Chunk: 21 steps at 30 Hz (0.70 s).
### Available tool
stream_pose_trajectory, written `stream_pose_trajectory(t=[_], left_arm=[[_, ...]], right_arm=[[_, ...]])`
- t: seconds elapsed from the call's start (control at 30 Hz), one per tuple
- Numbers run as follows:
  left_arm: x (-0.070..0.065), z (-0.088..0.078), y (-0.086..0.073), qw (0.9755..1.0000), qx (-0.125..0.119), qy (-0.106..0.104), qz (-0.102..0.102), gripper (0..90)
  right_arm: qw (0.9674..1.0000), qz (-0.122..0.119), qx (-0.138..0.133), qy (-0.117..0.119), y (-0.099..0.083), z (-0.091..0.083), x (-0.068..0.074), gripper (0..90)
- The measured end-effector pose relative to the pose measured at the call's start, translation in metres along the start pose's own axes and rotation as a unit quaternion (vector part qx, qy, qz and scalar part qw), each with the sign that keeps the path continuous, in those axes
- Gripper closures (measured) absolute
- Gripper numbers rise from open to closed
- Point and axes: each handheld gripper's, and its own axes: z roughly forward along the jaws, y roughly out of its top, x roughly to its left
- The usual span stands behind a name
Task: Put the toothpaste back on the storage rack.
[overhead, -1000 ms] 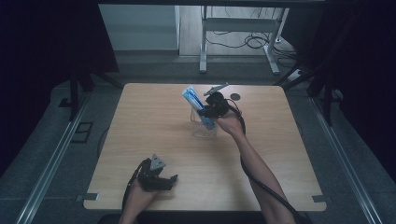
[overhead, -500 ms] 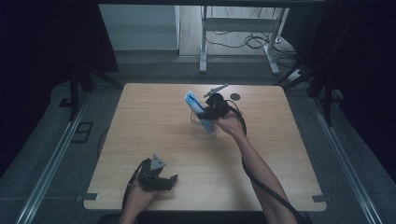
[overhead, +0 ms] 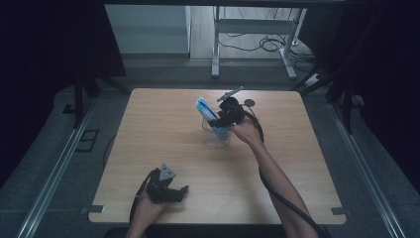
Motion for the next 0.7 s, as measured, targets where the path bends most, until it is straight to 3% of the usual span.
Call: stream_pose_trajectory(t=[0.37,0.7], left_arm=[[0.000,0.000,0.000,1.0000,0.000,0.000,0.000,14.1],[0.000,0.000,0.000,1.0000,0.000,0.000,0.000,14.1]], right_arm=[[0.9999,-0.011,-0.012,0.000,-0.002,-0.011,0.002,13.9],[0.9999,-0.013,-0.010,-0.006,-0.005,-0.022,0.006,8.5]])
